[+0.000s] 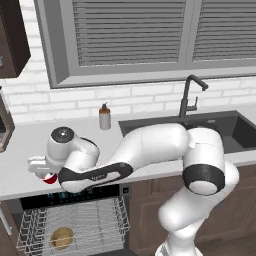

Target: Pick up the cup and bowl from the counter, place them in the dishwasher, and close the dishwasher door.

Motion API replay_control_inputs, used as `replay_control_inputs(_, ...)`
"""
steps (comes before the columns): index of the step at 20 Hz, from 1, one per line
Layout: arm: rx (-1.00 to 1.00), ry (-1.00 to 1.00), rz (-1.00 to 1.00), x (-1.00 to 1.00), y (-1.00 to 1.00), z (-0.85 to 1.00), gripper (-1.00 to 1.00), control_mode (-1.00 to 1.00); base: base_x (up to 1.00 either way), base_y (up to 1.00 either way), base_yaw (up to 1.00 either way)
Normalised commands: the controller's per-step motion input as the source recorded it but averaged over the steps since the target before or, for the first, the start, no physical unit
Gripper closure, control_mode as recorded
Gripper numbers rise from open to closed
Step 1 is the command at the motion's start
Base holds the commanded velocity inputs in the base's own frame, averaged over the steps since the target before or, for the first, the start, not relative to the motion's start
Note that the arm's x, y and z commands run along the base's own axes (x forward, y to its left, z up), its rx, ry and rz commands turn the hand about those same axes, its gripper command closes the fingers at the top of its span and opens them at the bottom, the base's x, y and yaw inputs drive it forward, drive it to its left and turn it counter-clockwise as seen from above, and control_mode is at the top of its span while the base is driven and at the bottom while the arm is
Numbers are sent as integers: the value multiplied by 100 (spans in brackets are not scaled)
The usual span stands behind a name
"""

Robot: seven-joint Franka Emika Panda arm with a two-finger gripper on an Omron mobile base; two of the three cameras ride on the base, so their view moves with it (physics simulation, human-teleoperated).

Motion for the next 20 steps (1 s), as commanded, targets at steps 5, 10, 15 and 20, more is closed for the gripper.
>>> replay_control_inputs(5, -11, -4, 0, -89, -26, 25, 100, -100, 0, 0, 0)
replay_control_inputs(10, -25, 11, 0, -59, -8, 4, 100, -100, 0, 0, 0)
replay_control_inputs(15, -22, 26, 2, 0, 0, -4, 100, -100, 0, 0, 0)
replay_control_inputs(20, -4, 9, 8, 0, -19, -58, 100, -100, 0, 0, 0)
